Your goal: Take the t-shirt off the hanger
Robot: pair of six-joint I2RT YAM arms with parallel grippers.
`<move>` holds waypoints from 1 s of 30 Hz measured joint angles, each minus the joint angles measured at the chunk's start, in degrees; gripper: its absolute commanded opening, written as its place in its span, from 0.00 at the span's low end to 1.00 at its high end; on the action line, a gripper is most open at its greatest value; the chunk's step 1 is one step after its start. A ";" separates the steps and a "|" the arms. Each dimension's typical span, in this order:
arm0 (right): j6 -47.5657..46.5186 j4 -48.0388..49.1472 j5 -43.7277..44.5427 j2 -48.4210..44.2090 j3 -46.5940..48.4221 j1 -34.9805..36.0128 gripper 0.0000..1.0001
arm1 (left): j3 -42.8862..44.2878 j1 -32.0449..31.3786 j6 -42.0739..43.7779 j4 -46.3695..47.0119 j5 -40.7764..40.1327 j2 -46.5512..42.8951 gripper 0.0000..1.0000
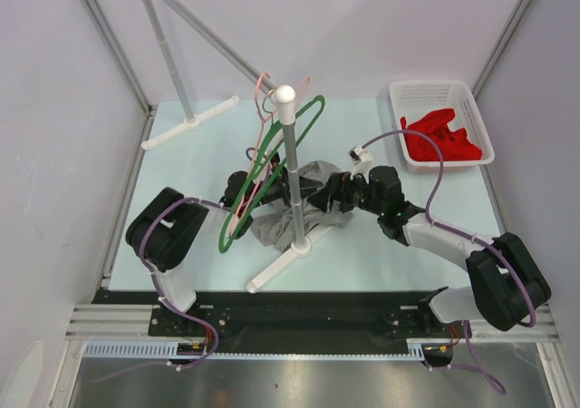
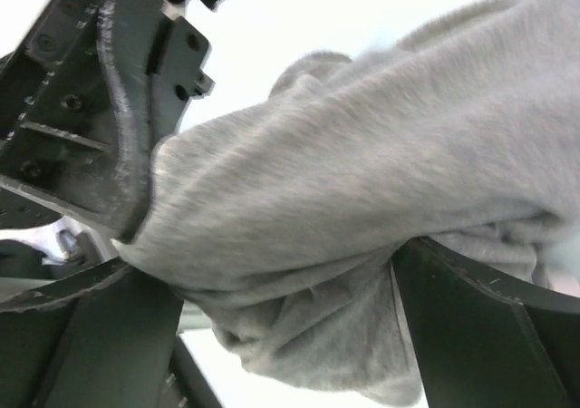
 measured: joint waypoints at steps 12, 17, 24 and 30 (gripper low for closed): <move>-0.74 14.01 11.89 -0.37 -6.38 6.45 0.00 | -4.00 -0.13 0.07 0.79 -0.31 -2.34 0.27; -0.17 12.59 19.89 -5.73 -10.95 6.34 0.00 | -8.85 0.74 1.11 1.81 -0.13 -2.80 0.58; -0.22 8.33 23.98 -14.10 -12.22 3.17 0.00 | -12.48 4.66 7.63 -0.11 -0.11 -7.52 0.66; -0.55 4.28 23.76 -18.99 -12.22 -3.08 0.00 | -11.26 6.29 21.16 -20.33 -2.08 -21.05 0.77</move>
